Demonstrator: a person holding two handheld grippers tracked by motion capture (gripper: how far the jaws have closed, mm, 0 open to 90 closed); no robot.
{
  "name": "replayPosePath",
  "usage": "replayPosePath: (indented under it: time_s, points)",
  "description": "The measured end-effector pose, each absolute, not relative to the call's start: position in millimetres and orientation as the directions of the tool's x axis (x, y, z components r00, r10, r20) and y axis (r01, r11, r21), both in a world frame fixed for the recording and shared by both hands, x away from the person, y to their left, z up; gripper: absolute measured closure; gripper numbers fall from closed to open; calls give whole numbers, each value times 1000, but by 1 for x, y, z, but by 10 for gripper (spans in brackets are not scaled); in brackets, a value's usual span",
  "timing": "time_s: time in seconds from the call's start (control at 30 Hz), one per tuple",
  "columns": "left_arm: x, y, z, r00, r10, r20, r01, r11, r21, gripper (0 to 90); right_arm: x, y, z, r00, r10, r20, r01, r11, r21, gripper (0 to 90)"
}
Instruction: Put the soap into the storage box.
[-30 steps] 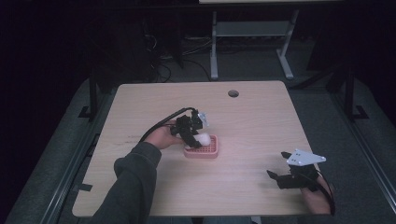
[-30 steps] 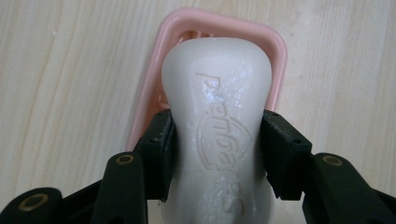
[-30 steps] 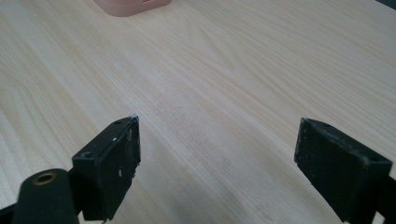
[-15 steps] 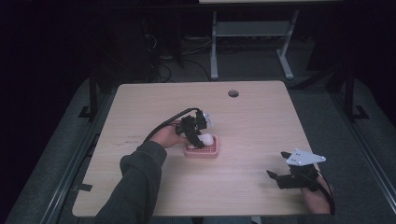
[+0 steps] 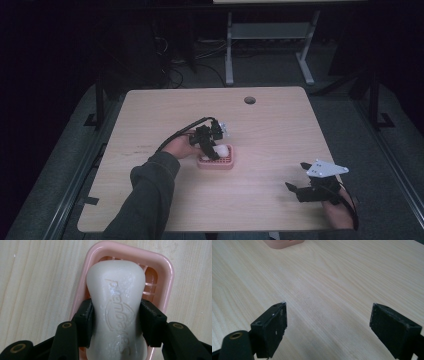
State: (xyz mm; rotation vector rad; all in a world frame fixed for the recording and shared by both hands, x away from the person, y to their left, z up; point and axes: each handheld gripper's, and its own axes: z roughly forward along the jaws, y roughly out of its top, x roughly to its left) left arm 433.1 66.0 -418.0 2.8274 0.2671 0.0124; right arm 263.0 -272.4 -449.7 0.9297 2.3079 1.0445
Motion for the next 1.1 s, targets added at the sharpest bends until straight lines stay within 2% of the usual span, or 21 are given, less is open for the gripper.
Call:
replayPosePath:
  time_s: [0.6,0.83,1.1]
  points:
    - [429,66,-422,982,186,8,177,-943,282,484,263,-271,-449,-681,722,-121,389,497,775,137]
    - [427,67,-421,982,190,14,179,-942,285,413,263,-270,-449,-685,717,-127,381,502,776,138]
    - [423,71,-414,981,191,22,176,-940,293,392,263,-269,-448,-686,716,-128,382,505,774,137]
